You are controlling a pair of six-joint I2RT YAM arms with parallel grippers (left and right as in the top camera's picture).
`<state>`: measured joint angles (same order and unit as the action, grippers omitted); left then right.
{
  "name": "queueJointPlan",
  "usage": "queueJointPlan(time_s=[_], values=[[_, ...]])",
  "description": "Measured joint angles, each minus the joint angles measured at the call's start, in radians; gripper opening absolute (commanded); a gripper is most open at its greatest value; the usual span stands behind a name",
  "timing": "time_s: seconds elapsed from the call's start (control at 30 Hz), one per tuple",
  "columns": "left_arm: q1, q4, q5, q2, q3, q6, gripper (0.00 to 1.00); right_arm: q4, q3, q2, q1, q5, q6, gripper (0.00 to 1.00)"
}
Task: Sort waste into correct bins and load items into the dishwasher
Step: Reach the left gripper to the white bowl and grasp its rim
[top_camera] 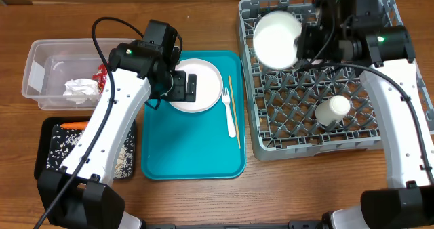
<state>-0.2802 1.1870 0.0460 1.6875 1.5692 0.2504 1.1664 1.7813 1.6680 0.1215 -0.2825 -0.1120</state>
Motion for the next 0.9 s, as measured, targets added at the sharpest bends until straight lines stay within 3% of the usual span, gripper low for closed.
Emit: queueJointPlan(time_s=[0.3,0.33,0.4,0.43,0.67,0.8,0.9], values=[[0.001,-0.038,-0.007,0.0,0.0,-0.001,1.0,0.177,0.0,0.006,0.001,-0.036,-0.011,0.04],[0.001,-0.053,0.003,0.0,0.0,-0.001,0.94,0.188,0.0,0.006,0.001,-0.037,-0.012,0.04],[0.002,-0.088,0.062,0.0,0.0,-0.003,0.33,0.213,0.0,0.006,0.002,-0.042,-0.015,0.04],[0.002,-0.103,0.099,0.0,0.0,-0.005,0.19,0.228,0.0,0.006,0.003,-0.043,-0.016,0.04],[-0.02,-0.256,0.322,0.0,0.0,0.074,0.41,0.274,0.0,0.006,0.004,-0.05,-0.032,0.04],[-0.073,-0.353,0.36,0.0,0.0,0.145,0.69,0.284,0.0,0.007,0.005,-0.051,-0.053,0.04],[-0.122,-0.422,0.372,0.0,0.0,0.169,0.99,0.285,0.0,0.007,0.012,-0.05,-0.06,0.04]])
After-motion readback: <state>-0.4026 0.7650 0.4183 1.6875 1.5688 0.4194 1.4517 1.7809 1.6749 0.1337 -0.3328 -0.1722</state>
